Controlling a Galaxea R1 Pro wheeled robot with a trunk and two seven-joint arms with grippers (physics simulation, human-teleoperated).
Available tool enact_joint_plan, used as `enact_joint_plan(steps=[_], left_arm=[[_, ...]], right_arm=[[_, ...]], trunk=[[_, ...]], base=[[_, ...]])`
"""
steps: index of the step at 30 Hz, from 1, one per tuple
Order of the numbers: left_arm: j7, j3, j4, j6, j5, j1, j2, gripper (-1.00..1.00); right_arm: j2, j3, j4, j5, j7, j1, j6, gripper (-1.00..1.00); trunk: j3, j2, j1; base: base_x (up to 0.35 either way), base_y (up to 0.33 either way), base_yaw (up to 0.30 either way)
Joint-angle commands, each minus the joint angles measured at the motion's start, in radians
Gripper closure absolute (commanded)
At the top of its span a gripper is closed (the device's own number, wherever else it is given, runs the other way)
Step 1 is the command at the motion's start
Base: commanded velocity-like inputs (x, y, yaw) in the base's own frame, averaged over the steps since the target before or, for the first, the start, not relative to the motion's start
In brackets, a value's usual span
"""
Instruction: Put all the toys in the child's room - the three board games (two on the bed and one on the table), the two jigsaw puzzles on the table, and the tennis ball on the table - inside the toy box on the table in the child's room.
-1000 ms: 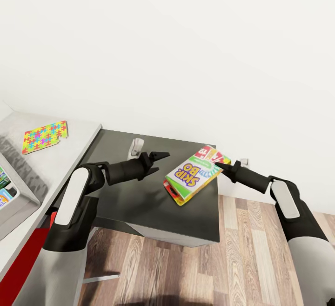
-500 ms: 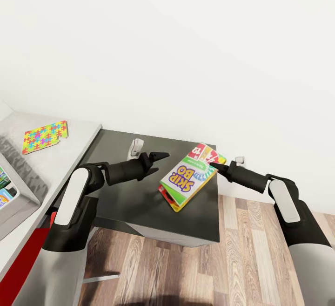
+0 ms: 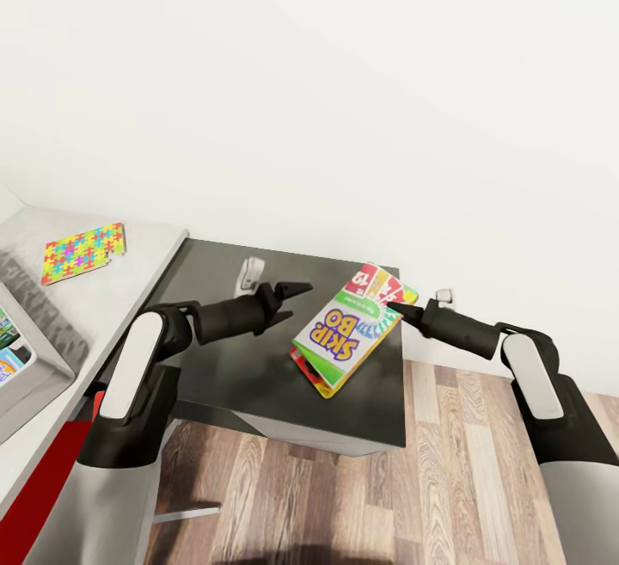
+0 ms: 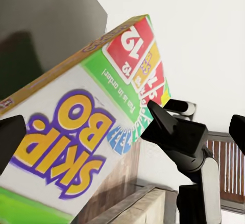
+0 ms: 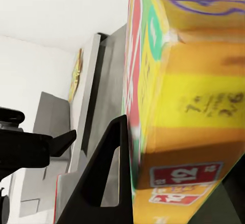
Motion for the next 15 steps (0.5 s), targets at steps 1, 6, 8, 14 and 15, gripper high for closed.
enact_joint_plan(steps=[1, 6, 8, 14, 15], left_arm=[[0.011, 0.002, -0.002, 0.001, 0.01, 0.004, -0.001, -1.0], [0.005, 0.004, -0.006, -0.001, 0.012, 0.019, -0.002, -1.0], [-0.009, 0.004, -0.008, -0.003, 0.013, 0.031, -0.003, -1.0], [-0.044, 0.002, -0.01, -0.007, 0.013, 0.045, -0.006, -1.0], [-0.047, 0.001, -0.01, -0.008, 0.013, 0.046, -0.006, -1.0]], right_arm=[[-0.002, -0.003, -0.003, 0.005, 0.009, 0.0, 0.007, 1.0], [-0.004, -0.005, -0.005, 0.005, 0.01, 0.003, 0.009, 1.0], [-0.006, -0.007, -0.005, 0.004, 0.011, 0.005, 0.01, 1.0], [-0.011, -0.008, -0.008, 0.003, 0.013, 0.008, 0.011, 1.0], [-0.012, -0.009, -0.008, 0.003, 0.013, 0.008, 0.011, 1.0]], trunk=[[-0.001, 0.0, 0.0], [-0.001, 0.0, 0.0], [-0.001, 0.0, 0.0], [-0.001, 0.0, 0.0], [-0.001, 0.0, 0.0]], base=[[0.0, 0.0, 0.0], [0.0, 0.0, 0.0], [0.0, 0.0, 0.0], [0.0, 0.0, 0.0], [0.0, 0.0, 0.0]])
